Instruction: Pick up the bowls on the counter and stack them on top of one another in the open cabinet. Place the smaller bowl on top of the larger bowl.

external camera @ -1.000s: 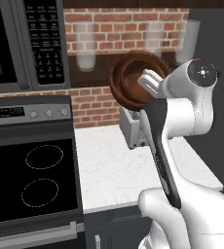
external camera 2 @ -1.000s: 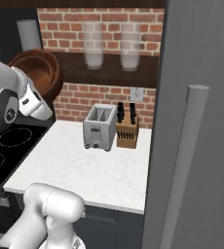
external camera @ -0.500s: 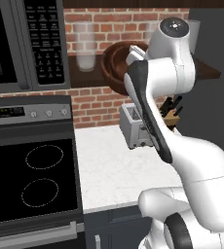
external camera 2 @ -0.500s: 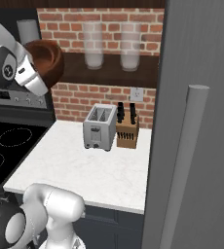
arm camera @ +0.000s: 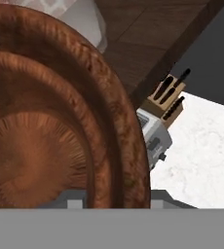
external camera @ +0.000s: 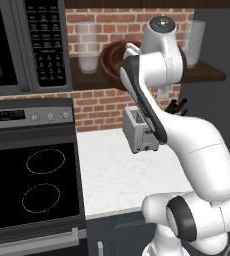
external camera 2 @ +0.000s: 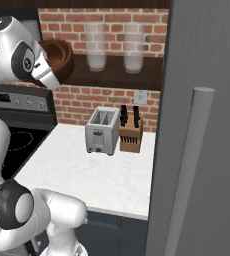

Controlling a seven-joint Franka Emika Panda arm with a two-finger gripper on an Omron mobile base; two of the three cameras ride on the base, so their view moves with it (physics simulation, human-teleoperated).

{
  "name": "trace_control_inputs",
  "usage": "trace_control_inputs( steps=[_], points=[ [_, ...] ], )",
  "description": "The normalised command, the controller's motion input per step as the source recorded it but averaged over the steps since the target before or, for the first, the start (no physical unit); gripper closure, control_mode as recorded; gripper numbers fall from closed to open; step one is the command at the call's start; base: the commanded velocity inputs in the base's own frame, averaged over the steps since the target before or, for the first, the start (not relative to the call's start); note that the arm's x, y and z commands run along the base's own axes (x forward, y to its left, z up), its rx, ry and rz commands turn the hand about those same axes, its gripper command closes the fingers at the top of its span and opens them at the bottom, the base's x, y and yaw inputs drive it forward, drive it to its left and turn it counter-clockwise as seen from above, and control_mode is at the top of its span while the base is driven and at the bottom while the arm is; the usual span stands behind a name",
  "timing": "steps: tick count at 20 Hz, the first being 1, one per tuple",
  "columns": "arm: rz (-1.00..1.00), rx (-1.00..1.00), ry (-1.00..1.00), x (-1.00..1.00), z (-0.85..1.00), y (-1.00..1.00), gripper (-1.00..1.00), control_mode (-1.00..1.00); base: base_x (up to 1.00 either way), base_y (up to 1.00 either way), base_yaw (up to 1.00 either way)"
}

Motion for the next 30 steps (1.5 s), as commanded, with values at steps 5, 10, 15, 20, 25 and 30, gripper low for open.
trace_control_inputs(
  steps=[5, 10, 15, 20, 25, 30],
  points=[
    [-0.08, 0.00, 0.00, 0.77, 0.00, 0.03, 1.00, -1.00, 0.00, 0.00, 0.00],
    [-0.07, 0.00, 0.01, 0.85, 0.00, 0.08, 1.00, -1.00, 0.00, 0.00, 0.00],
    [-0.07, 0.00, 0.01, 0.45, 0.00, 0.02, 1.00, -1.00, 0.00, 0.00, 0.00],
    [-0.04, 0.00, 0.00, 0.30, 0.00, 0.01, 1.00, -1.00, 0.00, 0.00, 0.00],
    [-0.04, 0.00, 0.00, 0.38, -0.04, 0.01, 1.00, -1.00, 0.00, 0.00, 0.00],
    [-0.05, 0.00, 0.00, 0.51, -0.05, 0.00, 1.00, -1.00, 0.00, 0.00, 0.00]
  ],
)
